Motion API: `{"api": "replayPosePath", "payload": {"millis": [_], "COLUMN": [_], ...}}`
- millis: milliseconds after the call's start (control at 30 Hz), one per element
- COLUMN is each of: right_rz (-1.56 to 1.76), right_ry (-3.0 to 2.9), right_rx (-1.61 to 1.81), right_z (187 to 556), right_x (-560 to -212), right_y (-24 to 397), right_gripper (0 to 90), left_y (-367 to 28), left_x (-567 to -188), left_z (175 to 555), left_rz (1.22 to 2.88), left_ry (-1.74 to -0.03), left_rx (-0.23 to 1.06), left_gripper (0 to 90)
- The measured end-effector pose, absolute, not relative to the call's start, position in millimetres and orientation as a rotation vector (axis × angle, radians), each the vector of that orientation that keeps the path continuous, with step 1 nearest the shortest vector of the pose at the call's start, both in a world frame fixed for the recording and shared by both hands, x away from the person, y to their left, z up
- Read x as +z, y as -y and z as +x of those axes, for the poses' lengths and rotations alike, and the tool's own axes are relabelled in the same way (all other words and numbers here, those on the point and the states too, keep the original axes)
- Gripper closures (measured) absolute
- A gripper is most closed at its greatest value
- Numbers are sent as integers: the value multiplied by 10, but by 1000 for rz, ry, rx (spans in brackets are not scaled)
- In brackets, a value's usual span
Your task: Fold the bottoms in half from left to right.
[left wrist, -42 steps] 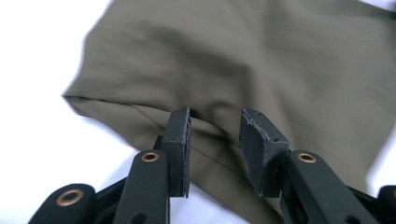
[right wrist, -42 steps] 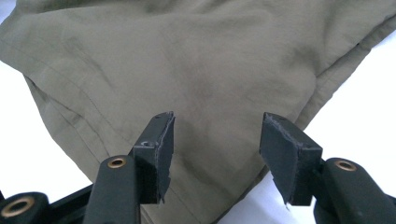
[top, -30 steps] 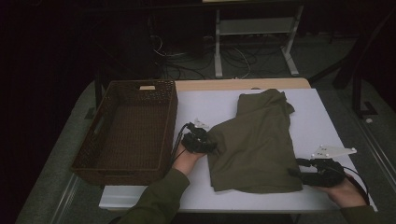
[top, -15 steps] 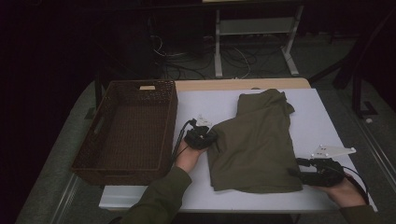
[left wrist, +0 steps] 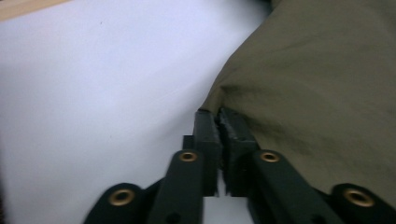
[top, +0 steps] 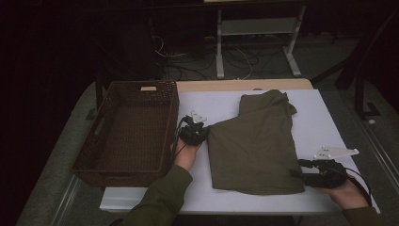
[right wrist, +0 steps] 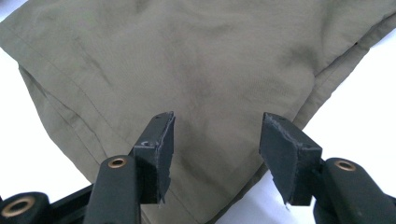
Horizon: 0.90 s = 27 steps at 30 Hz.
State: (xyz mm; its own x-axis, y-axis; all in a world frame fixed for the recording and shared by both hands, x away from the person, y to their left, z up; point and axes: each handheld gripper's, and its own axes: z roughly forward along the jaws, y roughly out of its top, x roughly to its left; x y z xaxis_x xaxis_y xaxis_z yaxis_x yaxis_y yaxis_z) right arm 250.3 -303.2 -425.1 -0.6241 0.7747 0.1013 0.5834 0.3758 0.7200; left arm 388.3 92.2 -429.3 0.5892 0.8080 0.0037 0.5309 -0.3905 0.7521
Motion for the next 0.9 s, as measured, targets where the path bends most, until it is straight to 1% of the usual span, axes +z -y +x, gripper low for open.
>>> {"api": "replayPosePath", "payload": {"millis": [33,67,100,133,167,200,233,267,300,333,367,400,467,567,733,800,833,867,900], "right_rz": [1204,1204,1200,1197,1187,1187,1177,1177,1162,1162,1151,1151,1136,1122,1092,1076,1062,1062,1051], "right_ry": [-2386,-2386,-2388,-2389,-2395,-2395,-2400,-2400,-2408,-2408,-2412,-2412,-2418,-2429,-2450,-2455,-2459,-2459,-2461], "right_rx": [1093,1093,1095,1097,1107,1107,1118,1118,1125,1125,1124,1124,1142,1149,1157,1160,1165,1165,1172], "right_z": [2503,2503,2503,2502,2503,2503,2503,2503,2504,2504,2508,2508,2514,2528,2530,2522,2512,2512,2507], "right_x": [-4251,-4251,-4251,-4251,-4250,-4250,-4247,-4247,-4246,-4246,-4246,-4246,-4242,-4243,-4246,-4245,-4238,-4238,-4233], "right_y": [3033,3033,3035,3034,3034,3034,3026,3026,3013,3013,3000,3000,2979,2952,2919,2910,2905,2905,2902], "right_gripper": [448,448,448,446,441,441,434,434,412,412,399,399,385,377,377,391,416,416,447], "left_y": [-924,-926,-930,-931,-933,-934,-938,-941,-943,-945,-944,-938,-920,-921,-925,-929,-931,-929,-925], "left_x": [-4303,-4301,-4290,-4275,-4257,-4238,-4220,-4205,-4193,-4183,-4174,-4167,-4151,-4147,-4136,-4134,-4135,-4135,-4137], "left_z": [3884,3872,3849,3824,3795,3764,3736,3705,3672,3642,3612,3579,3479,3422,3268,3198,3164,3127,3090], "left_rz": [2081,2072,2069,2072,2073,2074,2081,2082,2082,2082,2085,2093,2114,2113,2130,2139,2142,2145,2151], "left_ry": [-1068,-1070,-1063,-1050,-1038,-1026,-1010,-993,-975,-955,-936,-916,-855,-829,-738,-696,-670,-639,-611], "left_rx": [476,471,464,452,441,426,411,396,384,363,334,314,280,245,188,169,155,140,135], "left_gripper": [755,755,706,676,603,603,552,552,509,509,478,478,445,424,418,425,453,453,468]}}
